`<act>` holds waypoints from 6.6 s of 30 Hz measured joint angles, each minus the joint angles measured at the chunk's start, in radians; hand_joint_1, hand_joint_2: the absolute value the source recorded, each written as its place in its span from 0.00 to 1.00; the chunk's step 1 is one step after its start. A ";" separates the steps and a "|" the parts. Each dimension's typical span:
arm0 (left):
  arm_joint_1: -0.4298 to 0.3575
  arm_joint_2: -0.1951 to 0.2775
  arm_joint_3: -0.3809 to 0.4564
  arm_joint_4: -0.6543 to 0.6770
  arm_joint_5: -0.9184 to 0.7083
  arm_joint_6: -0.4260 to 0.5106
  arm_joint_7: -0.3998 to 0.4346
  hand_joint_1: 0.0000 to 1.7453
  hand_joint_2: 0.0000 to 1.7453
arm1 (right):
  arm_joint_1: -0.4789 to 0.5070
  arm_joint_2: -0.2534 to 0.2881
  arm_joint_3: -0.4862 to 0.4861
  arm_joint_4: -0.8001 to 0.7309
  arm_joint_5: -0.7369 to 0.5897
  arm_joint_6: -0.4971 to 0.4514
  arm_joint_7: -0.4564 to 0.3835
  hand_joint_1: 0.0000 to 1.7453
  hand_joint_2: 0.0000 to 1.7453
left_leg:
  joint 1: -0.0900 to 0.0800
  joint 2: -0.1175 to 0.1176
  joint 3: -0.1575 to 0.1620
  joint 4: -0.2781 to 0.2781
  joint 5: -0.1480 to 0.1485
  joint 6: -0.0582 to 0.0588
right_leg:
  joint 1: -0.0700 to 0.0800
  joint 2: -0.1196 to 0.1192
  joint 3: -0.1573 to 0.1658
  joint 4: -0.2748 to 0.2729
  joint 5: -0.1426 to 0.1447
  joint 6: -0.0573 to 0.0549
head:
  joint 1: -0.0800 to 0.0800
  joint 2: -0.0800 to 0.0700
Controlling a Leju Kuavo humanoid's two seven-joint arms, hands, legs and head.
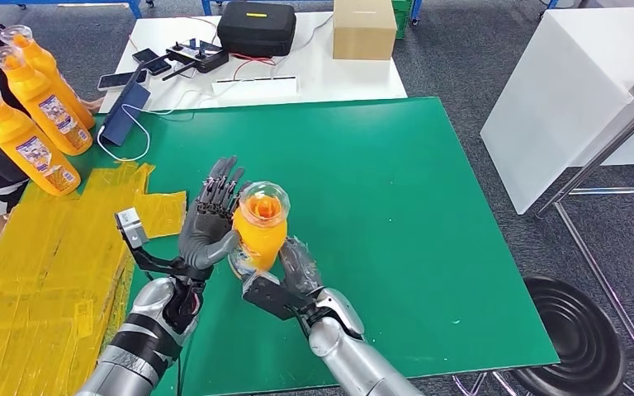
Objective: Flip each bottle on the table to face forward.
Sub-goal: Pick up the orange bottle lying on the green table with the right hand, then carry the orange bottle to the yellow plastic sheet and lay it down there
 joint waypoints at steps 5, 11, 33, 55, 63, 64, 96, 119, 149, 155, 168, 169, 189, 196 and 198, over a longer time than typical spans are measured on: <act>-0.011 0.000 0.002 0.019 -0.031 0.063 -0.001 0.00 1.00 | 0.000 0.001 0.039 0.031 0.013 -0.010 0.015 1.00 1.00 | 0.000 0.000 0.000 0.000 0.000 0.000 | 0.000 0.000 0.000 0.000 0.000 0.000 | 0.000 0.000; -0.037 -0.005 0.010 0.045 -0.054 0.113 0.001 0.00 1.00 | 0.006 0.009 0.100 0.053 0.031 -0.013 0.021 1.00 1.00 | 0.000 0.000 0.000 0.000 0.000 0.000 | 0.000 0.000 0.000 0.000 0.000 0.000 | 0.000 0.000; -0.050 -0.027 0.005 0.068 -0.242 0.333 -0.001 0.00 1.00 | 0.014 0.009 0.124 0.071 -0.001 -0.023 0.028 1.00 1.00 | 0.000 0.000 0.000 0.000 0.000 0.000 | 0.000 0.000 0.000 0.000 0.000 0.000 | 0.000 0.000; -0.032 -0.034 0.090 0.073 -0.243 0.346 -0.022 0.00 1.00 | 0.137 -0.072 0.110 -0.333 -0.060 -0.043 0.020 1.00 1.00 | 0.000 -0.001 -0.001 0.000 0.000 0.000 | 0.000 -0.001 0.000 0.000 0.000 0.000 | 0.000 0.000; -0.032 -0.036 0.119 0.081 -0.231 0.347 -0.020 0.00 1.00 | 0.141 -0.075 0.110 -0.366 -0.062 -0.052 0.011 1.00 1.00 | 0.000 0.000 -0.001 0.000 0.000 0.000 | 0.000 -0.001 0.000 0.000 0.000 0.000 | 0.000 0.000; -0.032 -0.036 0.124 0.084 -0.229 0.348 -0.019 0.00 1.00 | 0.141 -0.075 0.110 -0.370 -0.062 -0.055 0.011 1.00 1.00 | 0.000 0.000 -0.001 0.000 0.000 0.000 | 0.000 -0.001 0.000 0.000 0.000 0.000 | 0.000 0.000; 0.011 -0.036 0.184 0.123 -0.229 0.365 -0.018 0.00 1.00 | 0.095 -0.112 0.068 -0.386 -0.001 -0.106 0.091 1.00 1.00 | 0.000 0.000 -0.001 0.000 0.000 0.000 | 0.000 0.000 0.000 0.000 0.000 0.000 | 0.000 0.000; 0.020 -0.039 0.191 0.125 -0.229 0.347 -0.015 0.00 1.00 | 0.037 -0.131 0.019 -0.348 0.076 -0.156 0.176 1.00 1.00 | 0.000 0.000 -0.001 0.000 0.000 0.000 | 0.000 0.000 0.000 0.000 0.000 0.000 | 0.000 0.000; 0.035 -0.045 0.193 0.106 -0.231 0.345 -0.012 0.00 1.00 | -0.012 -0.128 -0.010 -0.240 0.162 -0.150 0.251 1.00 1.00 | 0.000 0.000 -0.001 0.000 0.000 0.000 | 0.000 0.000 0.000 0.000 0.000 0.000 | 0.000 0.000; 0.036 -0.054 0.193 0.092 -0.238 0.339 -0.010 0.00 1.00 | -0.054 -0.106 -0.010 -0.169 0.192 -0.153 0.284 1.00 1.00 | 0.000 0.000 -0.001 0.000 0.000 0.000 | 0.000 0.000 0.000 0.000 0.000 0.000 | 0.000 0.000; 0.035 -0.065 0.190 0.091 -0.241 0.326 -0.009 0.00 1.00 | -0.124 -0.081 -0.010 -0.067 0.197 -0.153 0.298 1.00 1.00 | 0.000 0.000 -0.001 0.000 0.000 0.000 | 0.000 0.000 0.000 0.000 0.000 0.000 | 0.000 0.000; 0.034 -0.066 0.189 0.091 -0.241 0.325 -0.009 0.00 1.00 | -0.127 -0.080 -0.010 -0.062 0.196 -0.153 0.298 1.00 1.00 | 0.000 0.000 -0.001 0.000 0.000 0.000 | 0.000 0.000 0.000 0.000 0.000 0.000 | 0.000 0.000; 0.021 -0.076 0.173 0.091 -0.249 0.342 -0.016 0.00 1.00 | -0.152 -0.006 0.027 0.025 0.226 -0.098 0.280 1.00 1.00 | 0.000 0.000 -0.001 0.000 0.000 0.000 | 0.000 0.000 0.000 0.000 0.000 0.000 | 0.000 0.000; 0.019 -0.077 0.174 0.091 -0.250 0.351 -0.018 0.00 1.00 | -0.150 0.010 0.072 0.026 0.234 -0.081 0.277 1.00 1.00 | 0.000 0.000 -0.001 0.000 0.000 0.000 | 0.000 0.000 0.000 0.000 0.000 0.000 | 0.000 0.000; 0.019 -0.077 0.174 0.091 -0.250 0.353 -0.018 0.00 1.00 | -0.150 0.010 0.078 0.026 0.234 -0.080 0.277 1.00 1.00 | 0.000 0.000 -0.001 0.000 0.000 0.000 | 0.000 0.000 0.000 0.000 0.000 0.000 | 0.000 0.000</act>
